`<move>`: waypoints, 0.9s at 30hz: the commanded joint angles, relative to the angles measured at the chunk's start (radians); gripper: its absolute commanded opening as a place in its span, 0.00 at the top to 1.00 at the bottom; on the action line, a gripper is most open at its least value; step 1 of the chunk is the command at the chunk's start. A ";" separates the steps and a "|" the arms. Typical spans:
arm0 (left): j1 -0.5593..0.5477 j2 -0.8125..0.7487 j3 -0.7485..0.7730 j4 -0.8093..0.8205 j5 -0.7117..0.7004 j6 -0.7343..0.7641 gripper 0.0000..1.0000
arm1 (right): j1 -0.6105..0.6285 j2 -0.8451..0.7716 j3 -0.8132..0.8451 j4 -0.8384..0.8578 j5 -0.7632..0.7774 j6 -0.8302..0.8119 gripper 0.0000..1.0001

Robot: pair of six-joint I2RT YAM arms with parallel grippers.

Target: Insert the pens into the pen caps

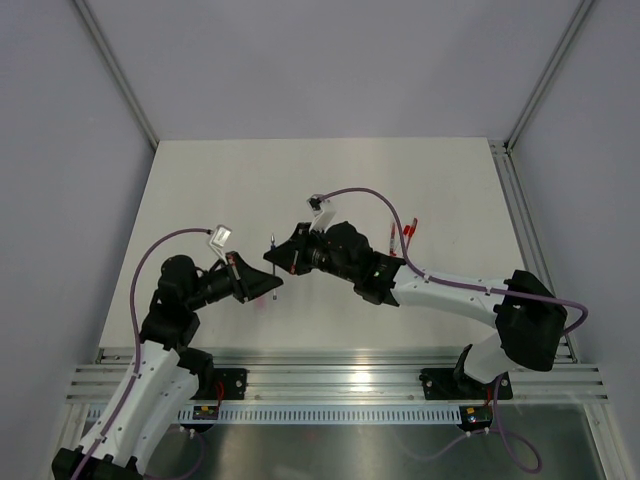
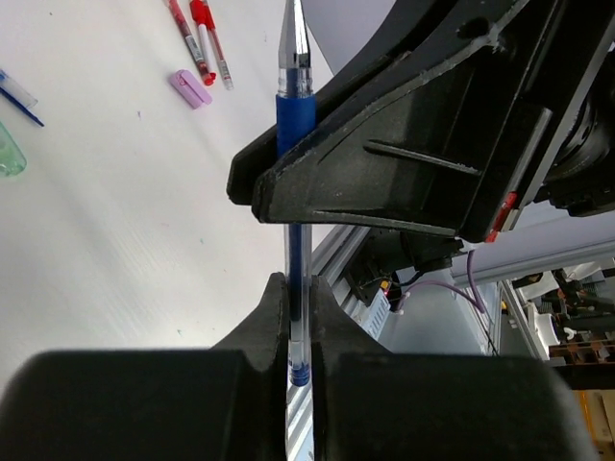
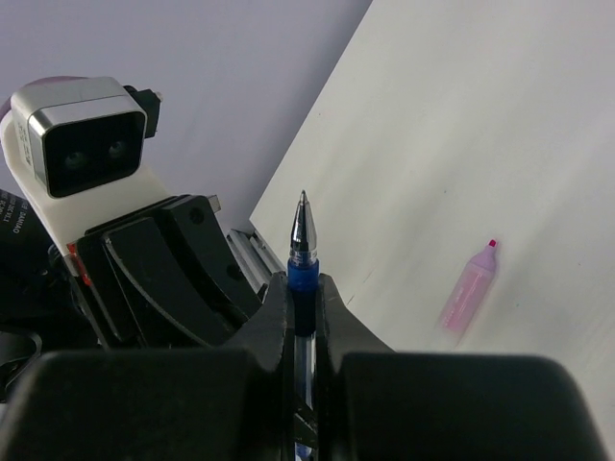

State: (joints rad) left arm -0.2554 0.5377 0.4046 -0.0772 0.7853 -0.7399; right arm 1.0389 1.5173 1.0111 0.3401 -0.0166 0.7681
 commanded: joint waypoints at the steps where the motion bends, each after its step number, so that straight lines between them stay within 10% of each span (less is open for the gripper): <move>1: -0.004 -0.019 0.060 0.013 0.005 0.030 1.00 | 0.003 -0.008 0.001 0.037 -0.031 0.008 0.98; 7: -0.004 -0.057 0.183 -0.212 -0.122 0.196 1.00 | -0.008 -0.069 0.023 -0.153 -0.010 -0.081 0.55; 18: -0.004 -0.099 0.287 -0.401 -0.277 0.358 1.00 | -0.263 -0.035 -0.023 -0.466 -0.108 -0.210 0.82; 27: -0.039 -0.145 0.275 -0.441 -0.313 0.375 1.00 | -0.323 0.323 0.289 -0.670 0.004 -0.296 0.73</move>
State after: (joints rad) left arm -0.2771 0.4175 0.6552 -0.5220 0.5007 -0.3912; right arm 0.7235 1.7706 1.1843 -0.2596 -0.0471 0.5232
